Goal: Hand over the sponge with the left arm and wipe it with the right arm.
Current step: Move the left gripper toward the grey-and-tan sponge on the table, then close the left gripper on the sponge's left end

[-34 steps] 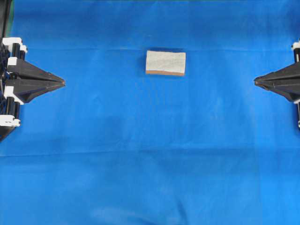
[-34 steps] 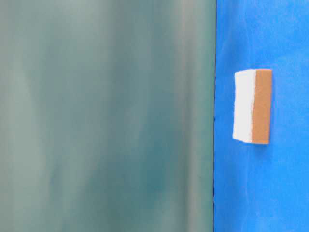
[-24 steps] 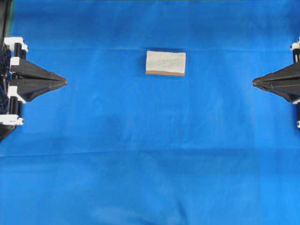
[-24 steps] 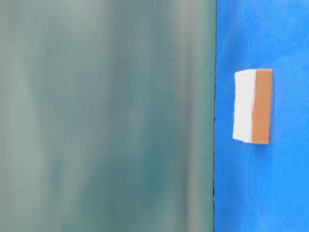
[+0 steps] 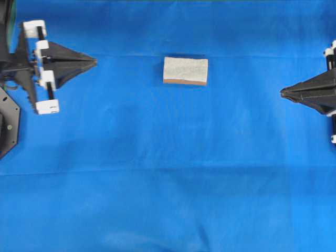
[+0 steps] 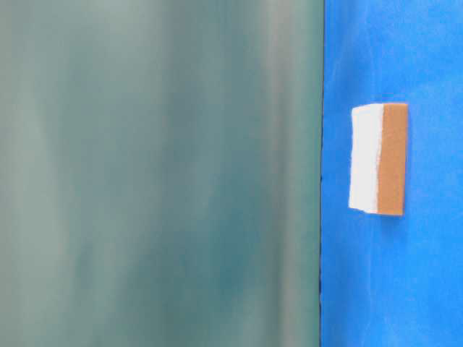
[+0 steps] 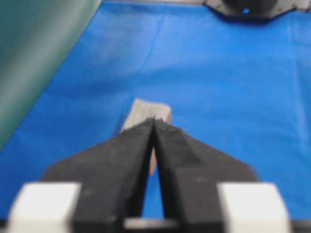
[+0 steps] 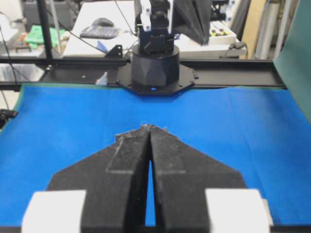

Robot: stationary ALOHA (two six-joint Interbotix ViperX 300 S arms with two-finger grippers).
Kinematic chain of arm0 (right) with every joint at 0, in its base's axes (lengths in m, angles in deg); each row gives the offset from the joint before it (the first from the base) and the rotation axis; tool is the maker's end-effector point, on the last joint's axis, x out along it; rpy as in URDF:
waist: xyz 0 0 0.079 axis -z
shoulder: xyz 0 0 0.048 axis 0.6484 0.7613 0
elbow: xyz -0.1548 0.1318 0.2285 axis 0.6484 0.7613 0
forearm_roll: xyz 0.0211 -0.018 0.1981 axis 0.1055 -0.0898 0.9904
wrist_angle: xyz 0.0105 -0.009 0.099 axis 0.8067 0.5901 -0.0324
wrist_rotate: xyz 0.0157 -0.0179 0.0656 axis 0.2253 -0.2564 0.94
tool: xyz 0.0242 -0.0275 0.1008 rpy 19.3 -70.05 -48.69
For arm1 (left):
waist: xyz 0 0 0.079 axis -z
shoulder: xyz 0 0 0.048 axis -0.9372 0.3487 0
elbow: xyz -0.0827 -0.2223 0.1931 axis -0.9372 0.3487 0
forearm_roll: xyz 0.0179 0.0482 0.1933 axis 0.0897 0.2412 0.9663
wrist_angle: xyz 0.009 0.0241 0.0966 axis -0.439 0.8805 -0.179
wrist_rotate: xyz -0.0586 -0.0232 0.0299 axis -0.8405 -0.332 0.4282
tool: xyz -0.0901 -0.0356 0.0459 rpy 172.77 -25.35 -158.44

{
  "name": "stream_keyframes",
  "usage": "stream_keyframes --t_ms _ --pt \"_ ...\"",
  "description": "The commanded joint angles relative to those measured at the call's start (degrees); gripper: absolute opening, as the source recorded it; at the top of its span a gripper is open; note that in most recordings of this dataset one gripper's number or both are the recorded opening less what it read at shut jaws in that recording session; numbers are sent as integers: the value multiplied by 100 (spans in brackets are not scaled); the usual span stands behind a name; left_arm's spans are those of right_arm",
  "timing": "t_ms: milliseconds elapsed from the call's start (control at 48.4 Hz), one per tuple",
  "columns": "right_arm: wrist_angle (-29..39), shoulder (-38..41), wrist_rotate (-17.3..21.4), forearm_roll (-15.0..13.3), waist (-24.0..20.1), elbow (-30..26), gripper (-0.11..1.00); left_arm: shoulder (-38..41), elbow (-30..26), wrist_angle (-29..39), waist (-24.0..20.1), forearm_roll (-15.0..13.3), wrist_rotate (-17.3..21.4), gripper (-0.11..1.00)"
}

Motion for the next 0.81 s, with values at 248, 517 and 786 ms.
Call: stream_keyframes --t_ms 248,517,786 --pt "-9 53 -9 0 -9 -149 -1 2039 -1028 -70 -352 -9 185 86" --pt "-9 62 18 0 -9 -149 -1 3771 -2083 105 -369 -9 870 94" --pt "9 149 18 0 0 -132 -1 4825 -2786 167 -369 -9 1213 94"
